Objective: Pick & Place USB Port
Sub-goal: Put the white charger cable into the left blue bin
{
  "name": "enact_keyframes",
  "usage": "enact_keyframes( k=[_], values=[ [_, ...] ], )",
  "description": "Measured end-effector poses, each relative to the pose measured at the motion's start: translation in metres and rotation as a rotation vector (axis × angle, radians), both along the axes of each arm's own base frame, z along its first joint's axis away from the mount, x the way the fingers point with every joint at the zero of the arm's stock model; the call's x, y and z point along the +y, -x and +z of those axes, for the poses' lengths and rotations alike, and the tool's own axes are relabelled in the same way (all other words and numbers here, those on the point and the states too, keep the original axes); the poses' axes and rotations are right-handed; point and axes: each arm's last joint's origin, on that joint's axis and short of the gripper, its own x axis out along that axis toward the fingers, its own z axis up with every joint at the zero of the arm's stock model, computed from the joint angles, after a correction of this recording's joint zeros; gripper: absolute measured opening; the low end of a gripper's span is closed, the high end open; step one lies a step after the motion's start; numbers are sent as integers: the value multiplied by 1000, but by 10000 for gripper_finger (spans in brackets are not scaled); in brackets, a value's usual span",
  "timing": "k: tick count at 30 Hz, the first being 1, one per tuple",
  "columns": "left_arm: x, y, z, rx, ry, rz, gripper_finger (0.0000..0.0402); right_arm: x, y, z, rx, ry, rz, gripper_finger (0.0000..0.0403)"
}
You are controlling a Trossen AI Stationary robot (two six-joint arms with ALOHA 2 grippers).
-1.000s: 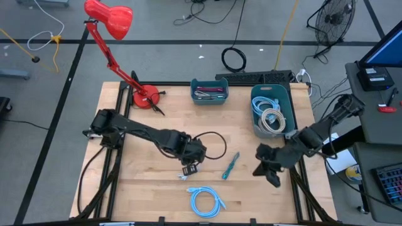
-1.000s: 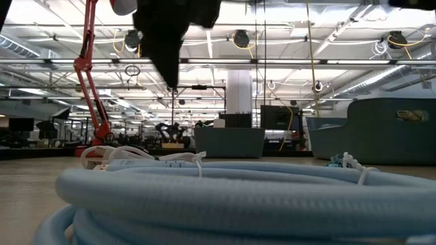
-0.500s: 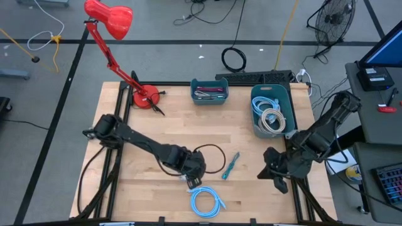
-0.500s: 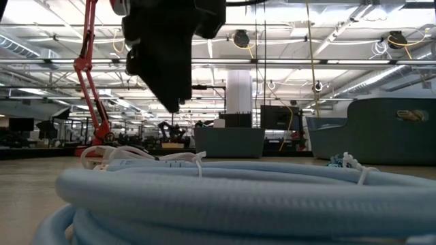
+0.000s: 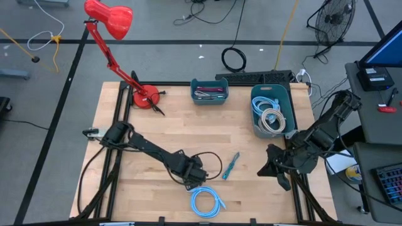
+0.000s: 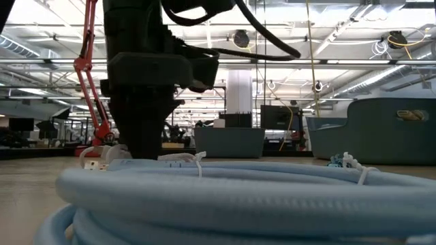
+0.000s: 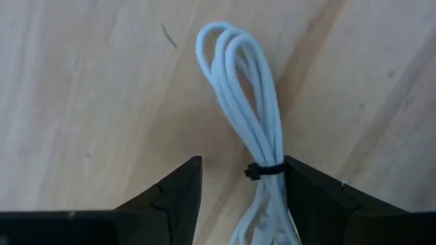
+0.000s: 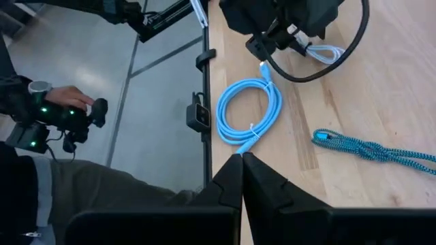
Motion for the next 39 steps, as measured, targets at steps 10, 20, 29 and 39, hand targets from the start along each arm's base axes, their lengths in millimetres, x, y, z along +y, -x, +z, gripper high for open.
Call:
enact_keyframes(
  k=[10,20,29,39],
  values=[
    [15,-10,-1,-6,102,2,34,-1,0,0,-13,23,-20,0],
    [77,-54,50,-171,58,-26,34,-5,-3,1,-63,50,-172,0],
    [199,-77,128,-381,-86,80,34,-15,-7,3,-156,85,-439,0],
    [343,-38,166,-453,-198,88,34,-40,-24,4,-154,44,-634,0]
  ],
)
